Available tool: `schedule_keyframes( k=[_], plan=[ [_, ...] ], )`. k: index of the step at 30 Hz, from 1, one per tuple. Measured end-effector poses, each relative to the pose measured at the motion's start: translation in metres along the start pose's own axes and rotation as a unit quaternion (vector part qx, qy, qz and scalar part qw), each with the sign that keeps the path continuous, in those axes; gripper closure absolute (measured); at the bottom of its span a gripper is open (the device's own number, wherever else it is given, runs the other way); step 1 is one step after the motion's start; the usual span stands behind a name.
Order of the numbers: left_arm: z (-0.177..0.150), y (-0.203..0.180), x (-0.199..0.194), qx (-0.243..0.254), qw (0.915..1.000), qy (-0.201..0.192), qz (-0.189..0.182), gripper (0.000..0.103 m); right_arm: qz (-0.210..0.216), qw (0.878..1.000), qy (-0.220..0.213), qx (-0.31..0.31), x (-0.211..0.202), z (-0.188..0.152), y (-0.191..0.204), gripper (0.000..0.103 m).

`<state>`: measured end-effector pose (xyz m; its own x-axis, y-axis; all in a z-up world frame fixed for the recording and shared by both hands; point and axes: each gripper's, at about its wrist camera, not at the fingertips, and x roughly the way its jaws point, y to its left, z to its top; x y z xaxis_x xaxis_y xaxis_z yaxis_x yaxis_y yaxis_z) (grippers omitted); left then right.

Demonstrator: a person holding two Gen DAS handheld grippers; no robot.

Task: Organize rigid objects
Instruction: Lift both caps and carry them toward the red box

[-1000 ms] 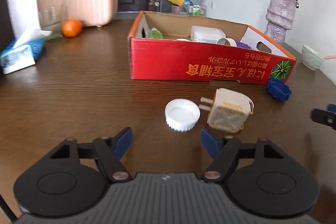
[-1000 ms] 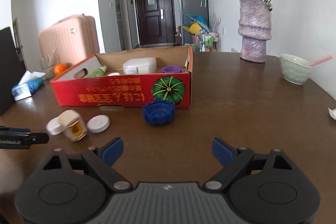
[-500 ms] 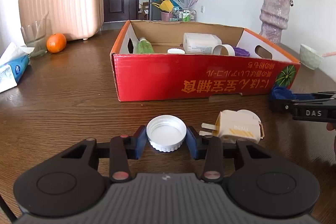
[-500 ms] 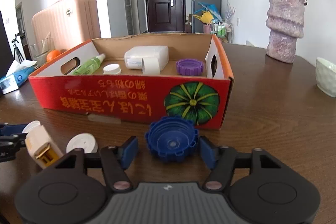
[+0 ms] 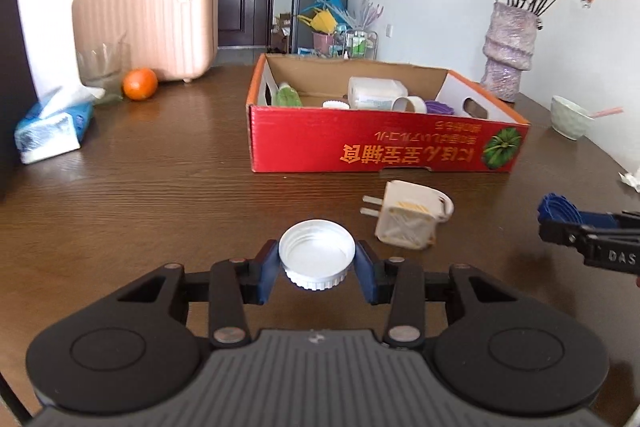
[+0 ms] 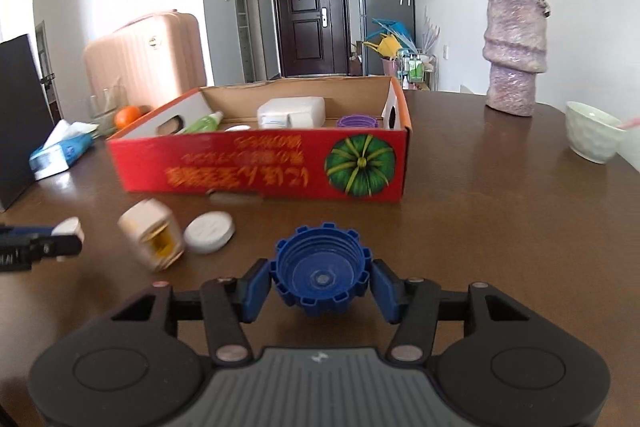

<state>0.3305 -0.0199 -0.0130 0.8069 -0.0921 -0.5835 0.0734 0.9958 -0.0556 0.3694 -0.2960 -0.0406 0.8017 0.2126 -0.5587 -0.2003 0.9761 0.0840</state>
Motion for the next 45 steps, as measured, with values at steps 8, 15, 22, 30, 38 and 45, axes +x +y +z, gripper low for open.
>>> schedule_keyframes(
  k=[8,15,22,30,38,45],
  plan=[
    [-0.013,-0.014,-0.082,0.006,0.999,-0.045,0.002,0.062,0.026,0.998,-0.048,-0.012,-0.09,-0.026,0.02,0.049],
    [-0.028,-0.028,-0.146,0.022,0.9958,-0.089,-0.004,0.062,0.028,0.995,-0.092,-0.018,-0.152,-0.038,0.032,0.049],
    [-0.049,-0.027,-0.189,0.017,0.9937,-0.11,-0.007,0.062,0.023,0.993,-0.115,-0.013,-0.197,-0.06,0.04,0.049],
    [-0.064,-0.021,-0.217,-0.006,0.9924,-0.122,-0.018,0.062,0.027,0.99,-0.137,-0.022,-0.23,-0.076,0.05,0.049],
    [-0.05,-0.025,-0.209,0.01,0.9908,-0.134,-0.02,0.062,0.038,0.989,-0.142,-0.025,-0.222,-0.072,0.057,0.049],
    [-0.018,-0.023,-0.179,0.028,0.9893,-0.141,-0.02,0.062,0.03,0.989,-0.145,-0.027,-0.199,-0.055,0.054,0.049]
  ],
)
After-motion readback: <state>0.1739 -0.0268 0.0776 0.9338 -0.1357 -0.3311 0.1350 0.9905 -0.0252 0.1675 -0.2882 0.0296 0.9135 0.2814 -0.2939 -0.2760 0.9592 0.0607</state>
